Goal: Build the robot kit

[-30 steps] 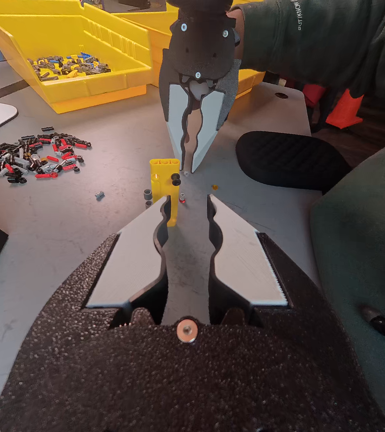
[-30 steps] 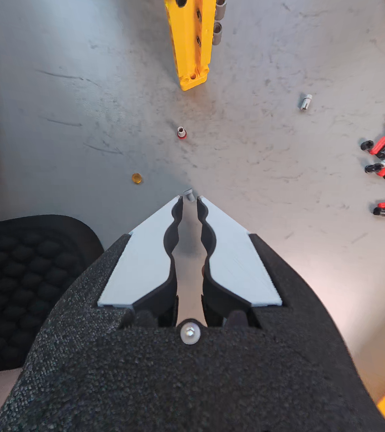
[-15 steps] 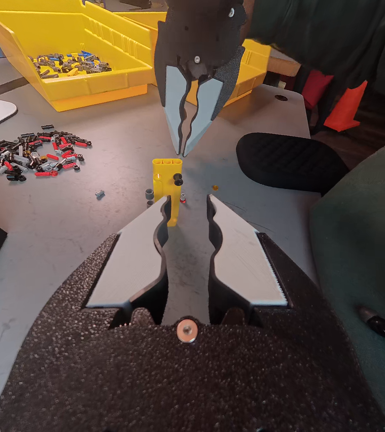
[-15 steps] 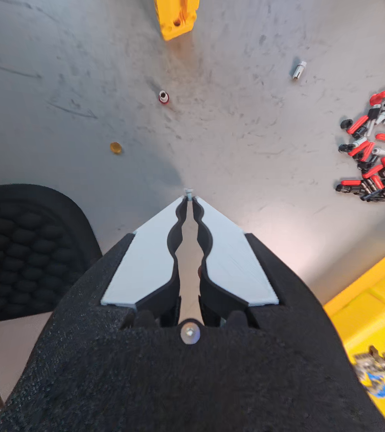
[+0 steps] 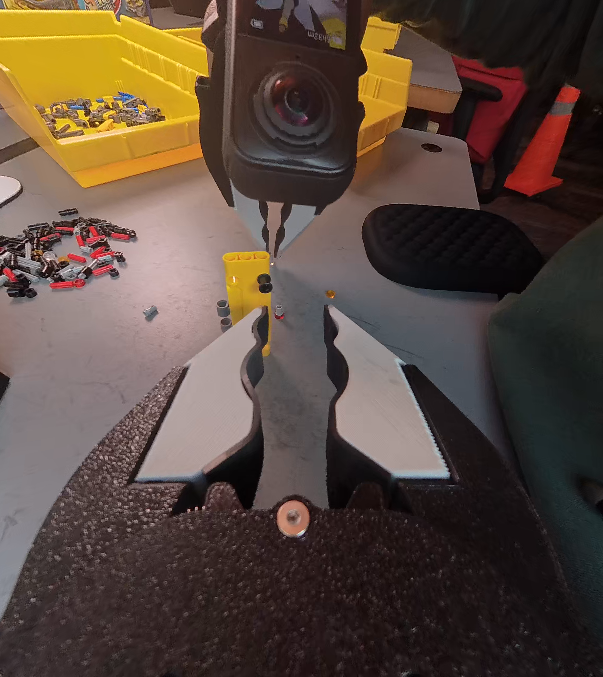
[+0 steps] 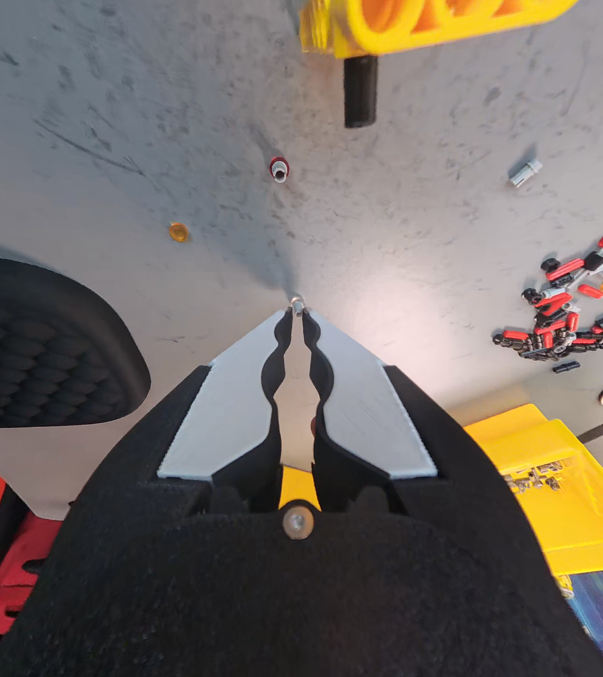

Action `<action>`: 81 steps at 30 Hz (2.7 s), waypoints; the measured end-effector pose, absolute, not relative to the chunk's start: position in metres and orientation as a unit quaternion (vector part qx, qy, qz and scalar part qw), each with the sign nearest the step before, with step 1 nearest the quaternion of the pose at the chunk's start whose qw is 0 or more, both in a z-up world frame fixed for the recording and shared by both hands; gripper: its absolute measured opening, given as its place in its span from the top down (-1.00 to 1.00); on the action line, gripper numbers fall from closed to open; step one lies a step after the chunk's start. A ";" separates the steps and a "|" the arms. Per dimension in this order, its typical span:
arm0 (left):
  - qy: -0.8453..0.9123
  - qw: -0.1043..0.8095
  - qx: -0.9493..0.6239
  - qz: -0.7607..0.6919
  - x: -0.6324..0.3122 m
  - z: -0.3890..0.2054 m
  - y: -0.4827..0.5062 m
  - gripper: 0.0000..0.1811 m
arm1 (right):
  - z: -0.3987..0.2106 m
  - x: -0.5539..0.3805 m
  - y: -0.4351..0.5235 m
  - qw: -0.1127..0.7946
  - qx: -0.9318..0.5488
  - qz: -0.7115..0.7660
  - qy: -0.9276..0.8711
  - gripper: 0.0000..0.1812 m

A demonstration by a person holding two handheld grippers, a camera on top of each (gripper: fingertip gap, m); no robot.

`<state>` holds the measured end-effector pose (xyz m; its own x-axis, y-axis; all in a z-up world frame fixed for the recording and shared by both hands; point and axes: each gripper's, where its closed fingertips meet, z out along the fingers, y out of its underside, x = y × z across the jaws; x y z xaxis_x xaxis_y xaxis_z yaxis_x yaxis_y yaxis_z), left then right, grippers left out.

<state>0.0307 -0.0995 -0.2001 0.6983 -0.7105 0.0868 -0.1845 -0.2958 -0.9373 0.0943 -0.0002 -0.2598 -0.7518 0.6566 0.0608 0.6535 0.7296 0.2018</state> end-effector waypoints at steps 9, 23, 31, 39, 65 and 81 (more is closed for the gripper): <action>0.294 0.517 -0.763 -0.254 0.031 -0.200 -0.100 0.68 | -0.250 0.098 0.006 -0.030 0.408 0.026 0.912 0.88; 0.284 0.512 -0.770 -0.255 0.029 -0.202 -0.096 0.67 | -0.261 0.083 -0.015 -0.074 0.469 -0.172 0.863 0.95; 0.275 0.525 -0.770 -0.237 0.024 -0.200 -0.093 0.65 | -0.259 0.061 -0.043 -0.083 0.426 -0.191 0.880 0.94; 0.261 0.539 -0.770 -0.220 0.017 -0.196 -0.090 0.63 | -0.236 0.024 -0.005 -0.165 0.472 -0.227 0.836 0.88; 0.137 0.570 -0.731 -0.348 -0.007 -0.163 -0.084 0.78 | -0.175 -0.004 -0.062 -0.305 0.351 -0.299 0.833 0.95; 0.144 0.544 -0.674 -0.478 0.014 -0.139 -0.105 0.94 | -0.143 0.006 -0.105 -0.380 0.280 -0.246 0.847 0.95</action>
